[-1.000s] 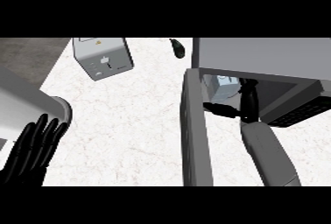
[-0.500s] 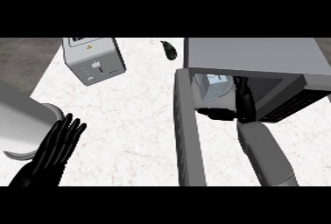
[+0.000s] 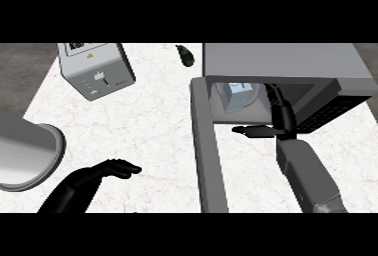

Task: Pick up the milk, place it into the microwave and close the microwave

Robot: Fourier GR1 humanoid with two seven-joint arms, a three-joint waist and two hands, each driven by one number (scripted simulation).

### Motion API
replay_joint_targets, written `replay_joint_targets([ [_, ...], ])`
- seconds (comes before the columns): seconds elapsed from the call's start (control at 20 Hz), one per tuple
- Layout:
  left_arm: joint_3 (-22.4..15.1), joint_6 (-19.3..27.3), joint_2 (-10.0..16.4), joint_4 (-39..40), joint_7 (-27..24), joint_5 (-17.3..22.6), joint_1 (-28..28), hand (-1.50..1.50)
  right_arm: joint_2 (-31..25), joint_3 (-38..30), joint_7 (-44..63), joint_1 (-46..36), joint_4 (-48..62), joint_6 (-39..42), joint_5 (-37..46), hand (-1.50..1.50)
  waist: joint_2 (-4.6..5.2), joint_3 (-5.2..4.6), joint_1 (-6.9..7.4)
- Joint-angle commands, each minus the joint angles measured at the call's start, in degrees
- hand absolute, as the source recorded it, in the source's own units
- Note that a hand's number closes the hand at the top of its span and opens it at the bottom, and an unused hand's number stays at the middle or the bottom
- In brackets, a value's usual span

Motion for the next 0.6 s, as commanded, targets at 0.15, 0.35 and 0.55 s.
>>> replay_joint_targets([
  [0.15,-6.2,1.9,-3.0,7.2,1.6,-7.1,-6.1,1.50,3.1,1.9,1.5,6.3,-2.4,0.3,0.5,-1.50,-0.03,0.18,-1.40],
  [0.35,-8.2,4.8,-3.5,12.8,-4.1,-13.5,-6.2,1.50,-1.5,2.3,5.8,13.1,-12.8,5.6,-1.2,-1.50,-0.17,0.15,-1.68],
  [0.55,-9.7,1.4,-2.2,20.9,-2.3,-13.4,-13.0,1.50,-2.4,4.2,4.8,19.3,-19.0,7.5,-0.7,-1.50,-0.17,0.13,-2.38],
])
